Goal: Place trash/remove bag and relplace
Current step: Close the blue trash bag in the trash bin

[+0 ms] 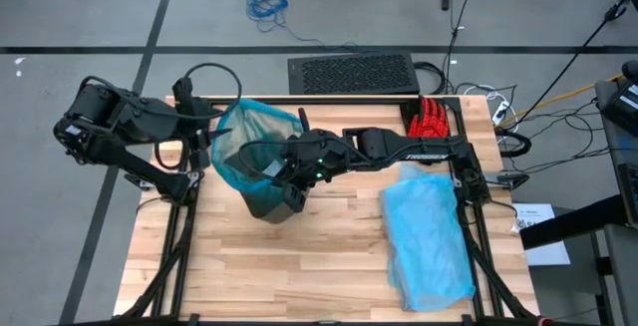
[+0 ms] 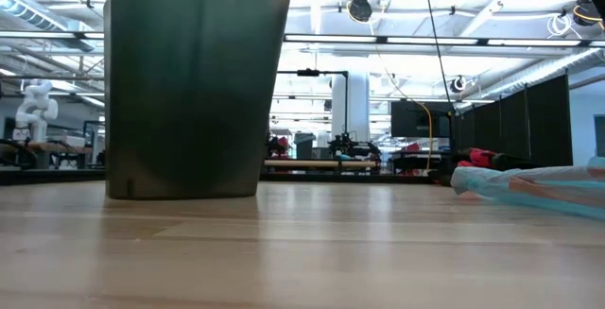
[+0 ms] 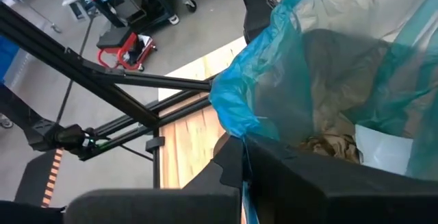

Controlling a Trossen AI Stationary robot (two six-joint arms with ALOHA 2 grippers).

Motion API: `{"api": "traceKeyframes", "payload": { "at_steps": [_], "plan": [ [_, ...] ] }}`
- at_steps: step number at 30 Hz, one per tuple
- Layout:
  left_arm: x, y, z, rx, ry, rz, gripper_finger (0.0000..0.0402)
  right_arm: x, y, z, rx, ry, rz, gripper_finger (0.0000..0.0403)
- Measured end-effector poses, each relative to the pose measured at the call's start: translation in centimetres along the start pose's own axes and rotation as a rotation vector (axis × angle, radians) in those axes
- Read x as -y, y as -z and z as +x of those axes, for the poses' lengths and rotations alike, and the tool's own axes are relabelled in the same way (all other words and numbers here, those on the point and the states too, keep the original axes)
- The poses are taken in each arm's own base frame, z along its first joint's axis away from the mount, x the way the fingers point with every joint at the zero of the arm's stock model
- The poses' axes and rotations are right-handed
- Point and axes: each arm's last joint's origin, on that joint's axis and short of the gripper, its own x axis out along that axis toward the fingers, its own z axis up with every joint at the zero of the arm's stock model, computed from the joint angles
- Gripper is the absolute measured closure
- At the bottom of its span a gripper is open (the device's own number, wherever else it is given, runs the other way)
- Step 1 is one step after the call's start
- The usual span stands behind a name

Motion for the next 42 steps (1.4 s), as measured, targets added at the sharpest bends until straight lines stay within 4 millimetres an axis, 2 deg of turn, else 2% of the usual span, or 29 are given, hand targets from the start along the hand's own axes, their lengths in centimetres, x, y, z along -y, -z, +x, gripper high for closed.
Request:
{"api": "traceKeyframes", "payload": {
  "at_steps": [4,8,13,19,24,29,38,42],
  "plan": [
    [0.1,0.0,0.0,-0.002,0.037,0.052,0.0218,-0.1,-0.2,0.0,0.019,-0.007,0.016,0.0403],
    [0.6,0.9,-0.8,-0.049,0.268,0.012,0.0217,-0.1,-0.3,0.0,0.029,-0.011,0.022,0.0403],
    [1.0,1.9,-1.9,-0.068,0.460,-0.075,0.0217,-0.1,-0.2,0.0,0.026,-0.008,0.022,0.0403],
    [2.4,2.6,-1.7,-0.123,0.549,-0.051,0.0217,-0.1,-0.2,0.0,0.032,-0.005,0.021,0.0403],
    [4.6,3.7,0.4,-0.223,0.521,0.022,0.0217,-0.1,-0.3,0.0,0.033,-0.005,0.019,0.0403],
    [6.2,5.3,2.7,-0.304,0.391,0.087,0.0217,-0.2,-0.3,0.0,0.034,-0.005,0.016,0.0403],
    [7.8,7.6,5.2,-0.447,0.327,0.066,0.0218,-0.2,-0.3,0.0,0.038,-0.009,0.015,0.0403],
    [8.0,7.8,5.5,-0.460,0.311,0.056,0.0251,-0.2,-0.3,0.0,0.038,-0.009,0.014,0.0403]
  ]
}}
